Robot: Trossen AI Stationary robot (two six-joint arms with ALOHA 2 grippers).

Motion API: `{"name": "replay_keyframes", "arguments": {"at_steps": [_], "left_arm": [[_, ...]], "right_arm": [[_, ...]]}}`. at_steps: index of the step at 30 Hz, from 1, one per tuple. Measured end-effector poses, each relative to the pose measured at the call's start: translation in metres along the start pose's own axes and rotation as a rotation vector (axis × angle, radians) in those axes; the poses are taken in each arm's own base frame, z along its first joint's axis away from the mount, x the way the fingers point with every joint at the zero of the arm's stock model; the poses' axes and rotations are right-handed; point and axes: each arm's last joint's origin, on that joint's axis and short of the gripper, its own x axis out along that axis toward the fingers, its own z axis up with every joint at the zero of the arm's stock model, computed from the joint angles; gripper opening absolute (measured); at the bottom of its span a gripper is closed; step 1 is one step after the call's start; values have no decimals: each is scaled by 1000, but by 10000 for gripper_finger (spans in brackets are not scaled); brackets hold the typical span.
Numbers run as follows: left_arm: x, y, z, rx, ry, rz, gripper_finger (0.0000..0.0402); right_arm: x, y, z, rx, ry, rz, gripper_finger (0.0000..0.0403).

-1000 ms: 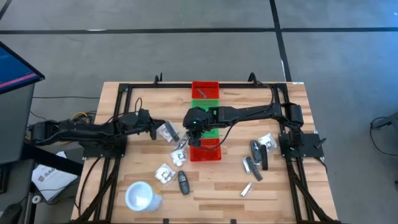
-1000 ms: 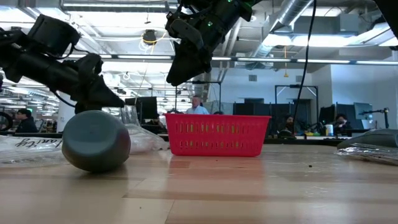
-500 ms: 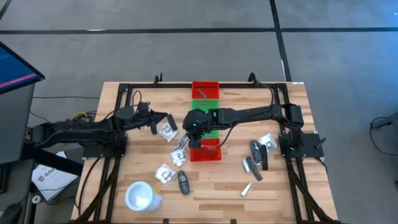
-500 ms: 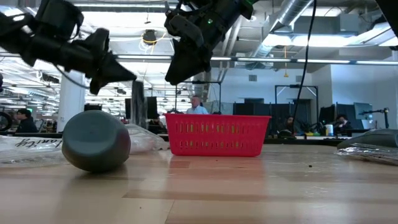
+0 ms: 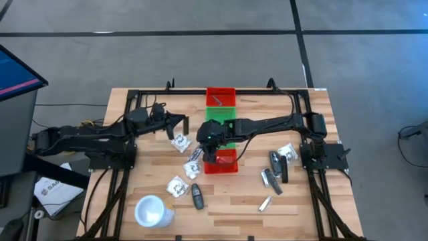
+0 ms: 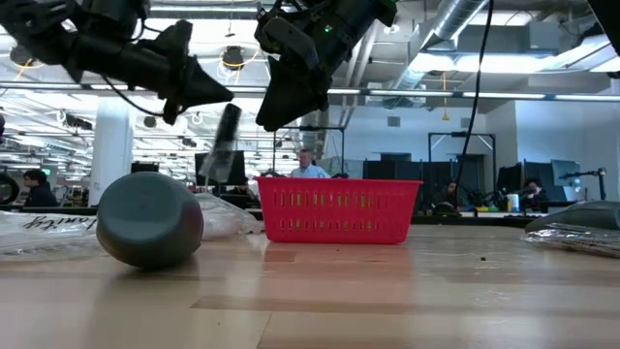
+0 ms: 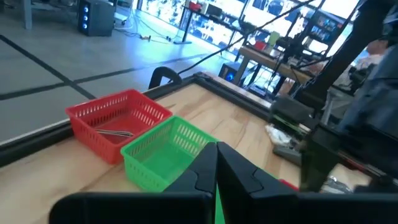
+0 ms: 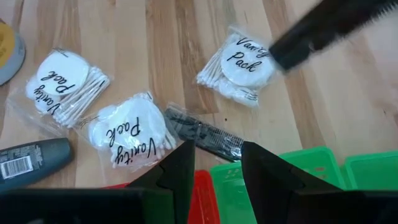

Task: Pick & Place Travel size toiletries
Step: Put the black comb into the top green bin

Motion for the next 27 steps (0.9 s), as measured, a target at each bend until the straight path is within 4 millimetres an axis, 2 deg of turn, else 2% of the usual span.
{"name": "replay_keyframes", "arguments": {"at_steps": [10, 15, 21, 27], "left_arm": [[52, -12, 30, 92, 16, 15, 0], [80, -12, 41, 95, 30, 9, 0], [111, -7, 42, 114, 62, -7, 0], [136, -6, 40, 108, 83, -49, 0]], "right_arm": [[-3, 26, -8, -38, 48, 32, 122], [-5, 42, -10, -68, 47, 57, 122], [-7, 56, -13, -95, 48, 76, 122], [-8, 61, -13, -107, 44, 84, 122]]}}
